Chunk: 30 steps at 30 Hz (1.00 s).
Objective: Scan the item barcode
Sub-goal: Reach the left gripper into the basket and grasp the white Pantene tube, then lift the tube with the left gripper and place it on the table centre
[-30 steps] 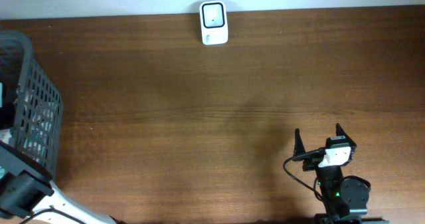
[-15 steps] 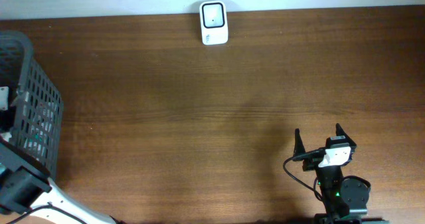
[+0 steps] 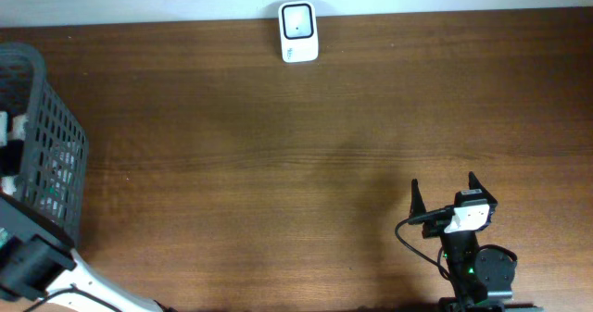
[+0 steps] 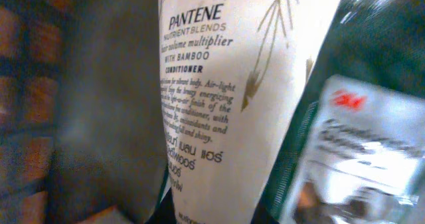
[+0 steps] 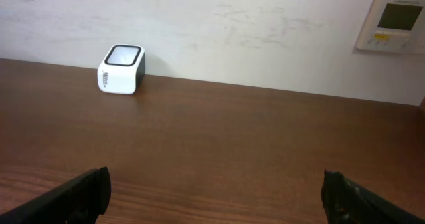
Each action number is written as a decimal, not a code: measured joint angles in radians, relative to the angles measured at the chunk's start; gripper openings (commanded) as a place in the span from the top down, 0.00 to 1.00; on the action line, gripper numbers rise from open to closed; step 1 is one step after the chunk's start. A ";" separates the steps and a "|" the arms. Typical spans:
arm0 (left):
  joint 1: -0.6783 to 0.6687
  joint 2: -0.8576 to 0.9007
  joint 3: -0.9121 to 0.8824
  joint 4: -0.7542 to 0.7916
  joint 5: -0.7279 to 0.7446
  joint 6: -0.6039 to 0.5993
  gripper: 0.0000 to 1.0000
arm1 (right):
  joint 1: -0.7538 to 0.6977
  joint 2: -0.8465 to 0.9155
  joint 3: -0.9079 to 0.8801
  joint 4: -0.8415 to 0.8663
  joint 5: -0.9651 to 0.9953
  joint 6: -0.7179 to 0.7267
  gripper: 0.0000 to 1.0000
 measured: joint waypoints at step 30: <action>-0.615 -0.665 0.043 0.054 0.138 -0.182 1.00 | 0.000 0.000 0.000 0.000 0.000 0.000 0.02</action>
